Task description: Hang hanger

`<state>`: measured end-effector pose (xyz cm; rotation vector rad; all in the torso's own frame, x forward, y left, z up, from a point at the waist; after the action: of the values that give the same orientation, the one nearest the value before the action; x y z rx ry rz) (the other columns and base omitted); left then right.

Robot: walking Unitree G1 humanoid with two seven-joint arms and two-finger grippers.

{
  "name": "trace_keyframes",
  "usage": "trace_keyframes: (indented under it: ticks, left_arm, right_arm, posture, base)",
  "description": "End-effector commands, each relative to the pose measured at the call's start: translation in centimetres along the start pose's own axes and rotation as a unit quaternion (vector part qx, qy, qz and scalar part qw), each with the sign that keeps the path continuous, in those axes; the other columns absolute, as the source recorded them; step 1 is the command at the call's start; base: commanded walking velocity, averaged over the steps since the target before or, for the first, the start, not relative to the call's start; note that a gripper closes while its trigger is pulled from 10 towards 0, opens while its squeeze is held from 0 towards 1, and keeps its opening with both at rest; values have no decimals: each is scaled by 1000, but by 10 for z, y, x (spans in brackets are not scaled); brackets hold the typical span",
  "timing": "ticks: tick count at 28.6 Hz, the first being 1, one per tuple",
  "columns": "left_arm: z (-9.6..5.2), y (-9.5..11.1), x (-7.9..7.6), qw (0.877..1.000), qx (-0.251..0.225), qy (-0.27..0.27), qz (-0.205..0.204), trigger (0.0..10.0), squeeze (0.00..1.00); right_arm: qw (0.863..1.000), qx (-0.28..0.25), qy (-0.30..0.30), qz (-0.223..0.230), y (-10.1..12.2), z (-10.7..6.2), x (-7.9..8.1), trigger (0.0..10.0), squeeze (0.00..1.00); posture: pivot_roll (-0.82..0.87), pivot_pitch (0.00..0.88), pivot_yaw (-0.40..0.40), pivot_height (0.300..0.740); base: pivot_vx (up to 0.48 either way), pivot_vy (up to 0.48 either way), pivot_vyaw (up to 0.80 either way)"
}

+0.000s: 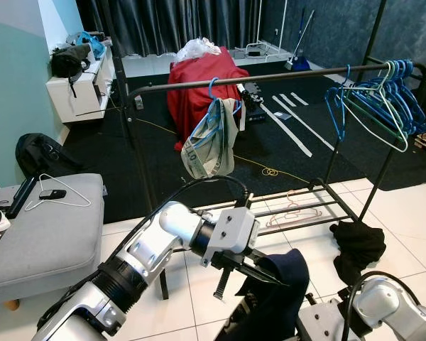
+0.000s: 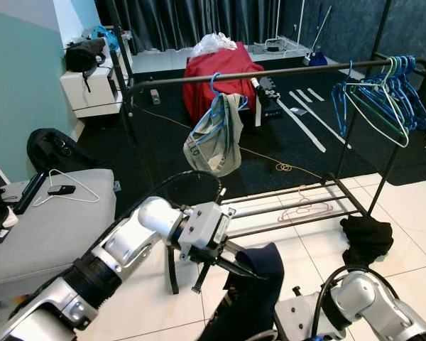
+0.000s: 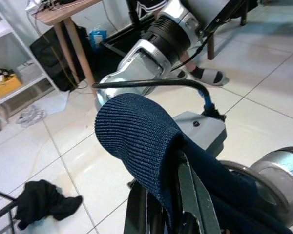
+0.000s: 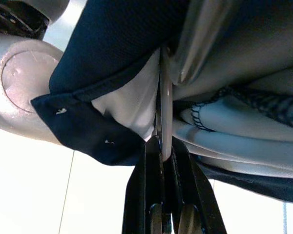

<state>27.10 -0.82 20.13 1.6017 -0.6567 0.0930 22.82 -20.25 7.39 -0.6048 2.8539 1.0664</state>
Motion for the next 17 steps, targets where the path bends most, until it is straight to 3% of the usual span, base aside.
trace_keyframes:
  ticks: [1, 3, 4, 5, 8, 15, 16, 17]
  left_arm:
    - [6, 4, -1, 1000, -8, -15, 1, 10000, 0]
    - [6, 4, -1, 1000, -8, -15, 1, 10000, 0]
    - [10, -3, 0, 1000, 11, -15, 1, 10000, 0]
    - [10, -3, 0, 1000, 11, -15, 1, 10000, 0]
    - [14, -26, 4, 997, 79, 20, 11, 10000, 0]
    - [13, -32, 0, 995, 100, 19, 12, 10000, 0]
    - [14, -30, 0, 995, 97, 19, 8, 10000, 898]
    - [14, -29, 0, 995, 95, 17, 5, 10000, 1000]
  right_arm:
    - [1000, -5, 1, -18, 4, 5, -4, 10000, 0]
    - [1000, -5, 1, -18, 4, 5, -4, 10000, 0]
    - [999, -15, -34, -24, 8, 7, -15, 10000, 0]
    - [999, -15, -34, -24, 8, 7, -15, 10000, 0]
    - [991, -66, -116, -16, 24, 7, -42, 10000, 0]
    - [987, -76, -141, -13, 27, 4, -48, 10000, 0]
    - [986, -76, -149, -12, 26, 2, -50, 10000, 0]
    - [985, -76, -157, -13, 26, 0, -52, 10000, 0]
  posture:
    - [-121, 47, 32, 740]
    - [-121, 47, 32, 740]
    - [-122, 45, 33, 740]
    - [-122, 45, 33, 740]
    - [-123, 45, 32, 740]
    - [-125, 45, 34, 740]
    - [-126, 45, 34, 740]
    - [-126, 45, 33, 740]
  base:
    - [0, 0, 0]
    - [0, 0, 0]
    - [0, 0, 0]
    - [0, 0, 0]
    - [0, 0, 0]
    - [0, 0, 0]
    - [0, 0, 0]
    - [0, 0, 0]
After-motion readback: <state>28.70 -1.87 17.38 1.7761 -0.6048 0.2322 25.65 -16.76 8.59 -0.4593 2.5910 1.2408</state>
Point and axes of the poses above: a point about 5 cm out from each wrist's last joint towards the gripper, its own z axis pointing out of the wrist towards the gripper, its own y axis along the axis of the wrist's last joint, x = y × z, the point moved 2 cm from there along z, pointing out of the wrist towards the gripper, and after that the axes turned 2 degrees about -z, right-handed, at the moved point
